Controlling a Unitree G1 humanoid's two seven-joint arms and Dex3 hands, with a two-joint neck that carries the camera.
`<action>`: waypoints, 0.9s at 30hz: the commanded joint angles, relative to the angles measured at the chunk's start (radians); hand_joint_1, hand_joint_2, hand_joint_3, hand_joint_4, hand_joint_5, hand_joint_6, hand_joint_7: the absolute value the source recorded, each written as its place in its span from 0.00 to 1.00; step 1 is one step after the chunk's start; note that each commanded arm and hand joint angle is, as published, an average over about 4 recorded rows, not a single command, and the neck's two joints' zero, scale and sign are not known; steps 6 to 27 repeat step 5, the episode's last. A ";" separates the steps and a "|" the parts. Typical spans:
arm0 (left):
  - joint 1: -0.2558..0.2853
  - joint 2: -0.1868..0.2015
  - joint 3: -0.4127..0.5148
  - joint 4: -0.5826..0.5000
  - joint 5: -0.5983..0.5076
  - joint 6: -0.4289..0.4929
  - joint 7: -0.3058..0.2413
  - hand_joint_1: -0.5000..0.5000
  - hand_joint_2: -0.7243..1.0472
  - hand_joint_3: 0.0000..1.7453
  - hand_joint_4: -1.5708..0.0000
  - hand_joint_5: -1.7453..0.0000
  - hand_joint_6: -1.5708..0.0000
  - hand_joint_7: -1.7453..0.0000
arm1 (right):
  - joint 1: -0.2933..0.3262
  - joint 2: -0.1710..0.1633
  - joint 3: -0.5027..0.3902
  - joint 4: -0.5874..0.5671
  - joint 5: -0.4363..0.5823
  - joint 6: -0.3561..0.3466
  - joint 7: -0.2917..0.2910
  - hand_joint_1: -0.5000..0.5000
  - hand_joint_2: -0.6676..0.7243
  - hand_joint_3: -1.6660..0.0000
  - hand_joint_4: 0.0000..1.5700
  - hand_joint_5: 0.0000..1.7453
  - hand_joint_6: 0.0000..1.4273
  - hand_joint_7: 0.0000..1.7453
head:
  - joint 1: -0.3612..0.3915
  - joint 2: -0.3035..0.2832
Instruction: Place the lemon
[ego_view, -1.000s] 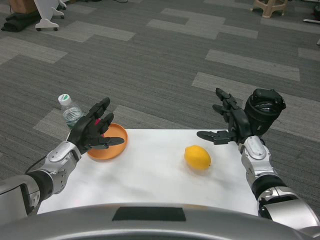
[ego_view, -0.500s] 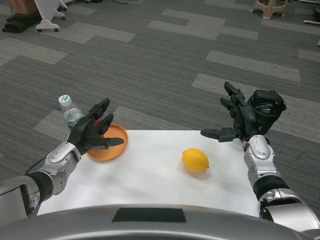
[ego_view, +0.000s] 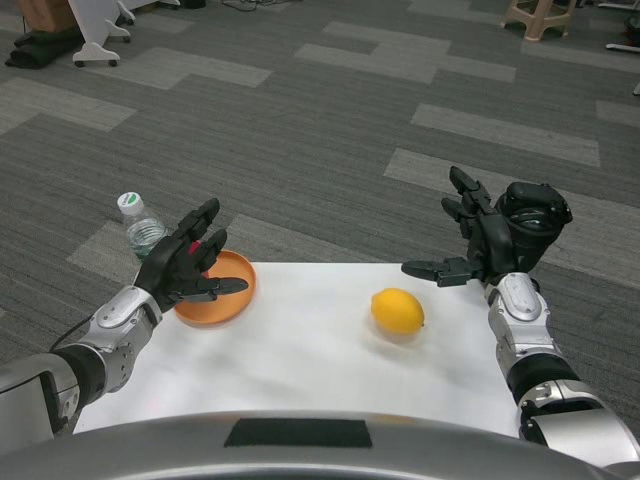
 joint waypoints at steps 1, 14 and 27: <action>-0.007 0.001 0.007 0.008 -0.002 -0.003 0.002 1.00 0.60 0.05 1.00 1.00 1.00 1.00 | 0.006 0.000 -0.006 -0.005 0.012 -0.011 -0.006 0.54 0.45 0.81 0.00 0.35 0.00 0.08 | -0.001 0.001; -0.007 0.002 0.007 0.008 -0.002 -0.003 0.002 1.00 0.60 0.05 1.00 1.00 1.00 1.00 | 0.006 -0.001 -0.006 -0.005 0.012 -0.011 -0.006 0.54 0.45 0.81 0.00 0.35 0.00 0.08 | -0.002 0.001; -0.007 0.002 0.007 0.008 -0.002 -0.003 0.002 1.00 0.60 0.05 1.00 1.00 1.00 1.00 | 0.006 -0.001 -0.006 -0.005 0.012 -0.011 -0.006 0.54 0.45 0.81 0.00 0.35 0.00 0.08 | -0.002 0.001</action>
